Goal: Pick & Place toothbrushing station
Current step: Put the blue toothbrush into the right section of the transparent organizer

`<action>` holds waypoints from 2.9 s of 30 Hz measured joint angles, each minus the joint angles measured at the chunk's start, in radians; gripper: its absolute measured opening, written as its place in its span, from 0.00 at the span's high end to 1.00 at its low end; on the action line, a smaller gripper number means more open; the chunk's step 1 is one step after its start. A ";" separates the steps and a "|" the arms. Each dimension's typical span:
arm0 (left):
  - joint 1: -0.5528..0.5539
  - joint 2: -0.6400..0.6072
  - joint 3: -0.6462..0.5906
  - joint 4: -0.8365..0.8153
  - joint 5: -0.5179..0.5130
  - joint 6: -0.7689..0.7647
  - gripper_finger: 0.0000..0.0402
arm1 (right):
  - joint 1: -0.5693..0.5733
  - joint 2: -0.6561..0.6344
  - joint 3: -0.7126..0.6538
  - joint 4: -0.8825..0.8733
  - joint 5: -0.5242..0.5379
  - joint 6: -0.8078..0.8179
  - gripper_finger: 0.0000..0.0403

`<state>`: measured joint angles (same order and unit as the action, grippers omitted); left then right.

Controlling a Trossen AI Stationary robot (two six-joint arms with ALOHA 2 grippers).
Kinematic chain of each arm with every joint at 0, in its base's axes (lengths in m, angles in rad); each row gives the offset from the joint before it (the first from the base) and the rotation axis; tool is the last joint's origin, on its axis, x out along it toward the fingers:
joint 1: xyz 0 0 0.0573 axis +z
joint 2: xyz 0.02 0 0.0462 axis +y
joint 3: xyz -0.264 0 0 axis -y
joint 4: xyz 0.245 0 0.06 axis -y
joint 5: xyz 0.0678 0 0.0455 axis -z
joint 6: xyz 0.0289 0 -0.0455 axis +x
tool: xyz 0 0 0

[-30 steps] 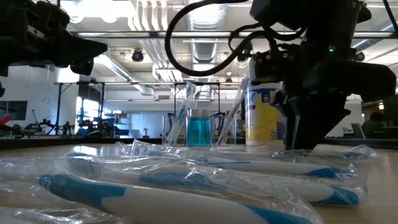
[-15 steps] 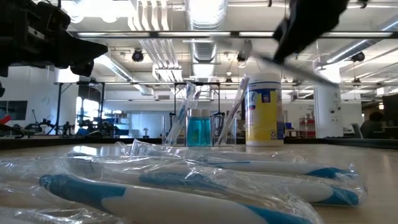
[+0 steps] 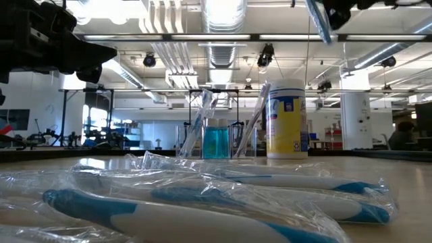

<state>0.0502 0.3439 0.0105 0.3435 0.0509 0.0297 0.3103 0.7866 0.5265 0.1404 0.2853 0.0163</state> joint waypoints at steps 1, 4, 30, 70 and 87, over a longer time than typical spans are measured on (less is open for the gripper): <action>0.000 0.000 0.000 0.000 0.000 0.000 0.97 | -0.002 -0.030 -0.040 0.060 -0.001 -0.023 0.98; 0.000 0.000 0.000 0.000 0.000 -0.001 0.95 | -0.006 -0.116 -0.160 0.222 -0.005 -0.076 0.98; 0.000 0.000 -0.003 -0.021 -0.026 0.019 0.95 | -0.010 -0.388 -0.494 0.528 0.036 -0.158 0.98; -0.001 0.933 0.669 0.332 0.146 0.133 0.64 | -0.043 0.528 0.031 0.574 0.055 -0.254 0.98; -0.006 1.227 0.918 0.339 0.281 0.085 0.55 | -0.050 0.526 0.023 0.588 0.120 -0.221 0.98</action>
<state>0.0437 1.5704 0.9280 0.6827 0.3324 0.1146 0.2600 1.3121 0.5495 0.7284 0.4057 -0.2050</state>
